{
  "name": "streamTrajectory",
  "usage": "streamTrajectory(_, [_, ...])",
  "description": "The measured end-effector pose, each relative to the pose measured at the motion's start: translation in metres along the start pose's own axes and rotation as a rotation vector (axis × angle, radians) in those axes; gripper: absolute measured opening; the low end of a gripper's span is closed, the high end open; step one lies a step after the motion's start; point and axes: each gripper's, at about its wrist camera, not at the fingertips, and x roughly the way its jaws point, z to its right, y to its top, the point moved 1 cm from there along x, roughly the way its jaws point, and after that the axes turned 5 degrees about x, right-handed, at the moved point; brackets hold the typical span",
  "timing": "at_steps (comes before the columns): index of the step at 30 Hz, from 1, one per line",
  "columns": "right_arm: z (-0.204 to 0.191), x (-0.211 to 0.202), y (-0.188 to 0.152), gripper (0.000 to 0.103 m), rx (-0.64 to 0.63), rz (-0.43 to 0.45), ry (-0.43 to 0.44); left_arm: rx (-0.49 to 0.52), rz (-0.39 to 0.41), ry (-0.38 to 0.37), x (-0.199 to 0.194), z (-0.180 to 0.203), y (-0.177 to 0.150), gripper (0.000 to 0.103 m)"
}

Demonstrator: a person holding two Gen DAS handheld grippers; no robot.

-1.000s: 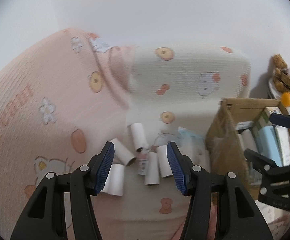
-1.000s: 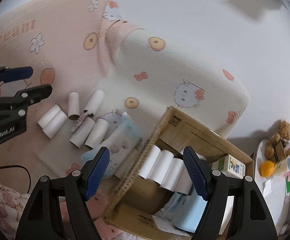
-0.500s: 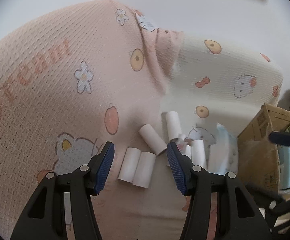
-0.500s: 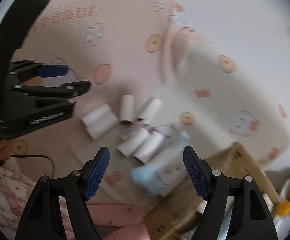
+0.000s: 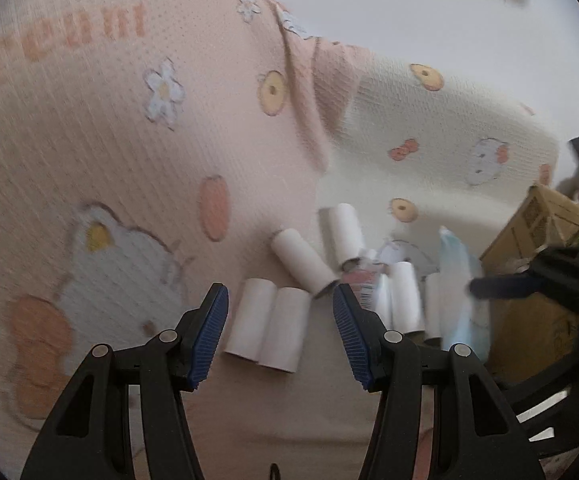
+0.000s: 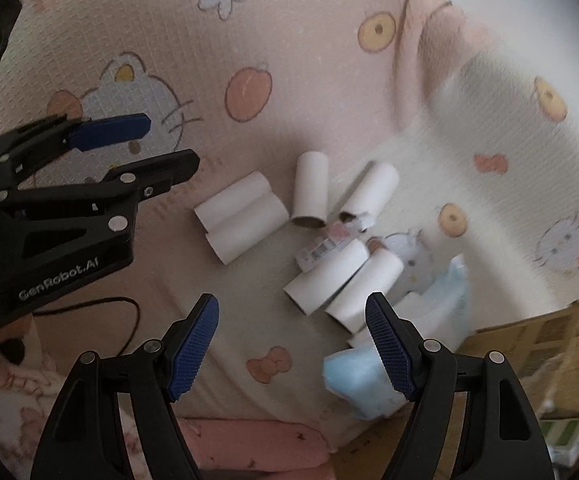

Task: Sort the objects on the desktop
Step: 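Move the right tool down toward a standing white paper roll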

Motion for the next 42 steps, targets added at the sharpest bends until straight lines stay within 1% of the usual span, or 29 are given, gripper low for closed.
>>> streamTrajectory(2, [0.007,0.008,-0.003,0.074,0.068,0.004,0.104,-0.020,0.005,-0.067,0.006,-0.001,-0.004,0.059])
streamTrajectory(4, [0.013,0.014,-0.005,0.074,0.121,0.002,0.155,-0.062,0.004,-0.088,0.013,-0.005,-0.008,0.059])
streamTrajectory(5, [0.017,0.016,-0.007,0.074,0.144,0.014,0.163,-0.075,0.010,-0.089,0.015,-0.006,-0.010,0.059])
streamTrajectory(7, [0.022,0.017,-0.010,0.074,0.171,0.067,0.155,-0.096,0.017,-0.105,0.021,-0.007,-0.012,0.059])
streamTrajectory(10, [0.030,0.019,-0.011,0.074,0.223,0.135,0.159,-0.165,-0.010,-0.190,0.035,-0.010,-0.015,0.059])
streamTrajectory(12, [0.034,0.020,-0.012,0.074,0.251,0.184,0.111,-0.202,-0.017,-0.238,0.047,-0.013,-0.016,0.059])
streamTrajectory(13, [0.036,0.021,-0.012,0.074,0.264,0.202,0.095,-0.206,-0.022,-0.237,0.052,-0.013,-0.016,0.059])
streamTrajectory(14, [0.040,0.020,-0.012,0.074,0.288,0.227,0.104,-0.207,-0.024,-0.233,0.057,-0.014,-0.015,0.059])
streamTrajectory(16, [0.046,0.022,-0.013,0.074,0.338,0.263,0.132,-0.218,-0.015,-0.261,0.068,-0.016,-0.012,0.059])
streamTrajectory(17, [0.050,0.026,-0.014,0.074,0.373,0.284,0.124,-0.242,-0.015,-0.293,0.075,-0.019,-0.010,0.059])
streamTrajectory(19, [0.056,0.033,-0.015,0.074,0.423,0.304,0.106,-0.278,-0.038,-0.331,0.088,-0.022,-0.005,0.059])
streamTrajectory(20, [0.059,0.039,-0.016,0.074,0.452,0.313,0.110,-0.289,-0.044,-0.343,0.091,-0.024,-0.003,0.058])
streamTrajectory(22, [0.061,0.048,-0.015,0.074,0.469,0.320,0.089,-0.295,-0.056,-0.374,0.101,-0.025,0.002,0.058])
streamTrajectory(23, [0.063,0.052,-0.013,0.074,0.483,0.330,0.066,-0.276,-0.072,-0.383,0.107,-0.023,0.007,0.058])
streamTrajectory(25, [0.069,0.058,-0.011,0.074,0.521,0.336,0.069,-0.245,-0.098,-0.375,0.116,-0.021,0.013,0.059])
streamTrajectory(27, [0.074,0.065,-0.005,0.074,0.554,0.321,0.053,-0.223,-0.109,-0.378,0.126,-0.020,0.019,0.058])
streamTrajectory(28, [0.079,0.070,-0.001,0.074,0.582,0.322,0.040,-0.227,-0.116,-0.387,0.128,-0.020,0.022,0.058])
streamTrajectory(31, [0.092,0.081,0.005,0.074,0.652,0.316,0.052,-0.279,-0.152,-0.438,0.142,-0.023,0.032,0.058])
streamTrajectory(33, [0.096,0.091,0.013,0.074,0.649,0.307,0.031,-0.306,-0.173,-0.449,0.151,-0.023,0.039,0.058])
streamTrajectory(35, [0.098,0.102,0.023,0.074,0.615,0.300,-0.005,-0.298,-0.194,-0.442,0.157,-0.020,0.043,0.058])
streamTrajectory(38, [0.102,0.111,0.033,0.074,0.597,0.282,-0.007,-0.215,-0.211,-0.444,0.169,-0.007,0.054,0.059])
streamTrajectory(39, [0.104,0.112,0.037,0.074,0.596,0.280,-0.002,-0.202,-0.213,-0.444,0.173,-0.003,0.057,0.059])
streamTrajectory(41, [0.108,0.115,0.041,0.074,0.598,0.269,0.001,-0.218,-0.238,-0.448,0.184,-0.002,0.063,0.058])
streamTrajectory(42, [0.111,0.117,0.043,0.074,0.614,0.261,0.000,-0.251,-0.259,-0.463,0.192,-0.003,0.067,0.058])
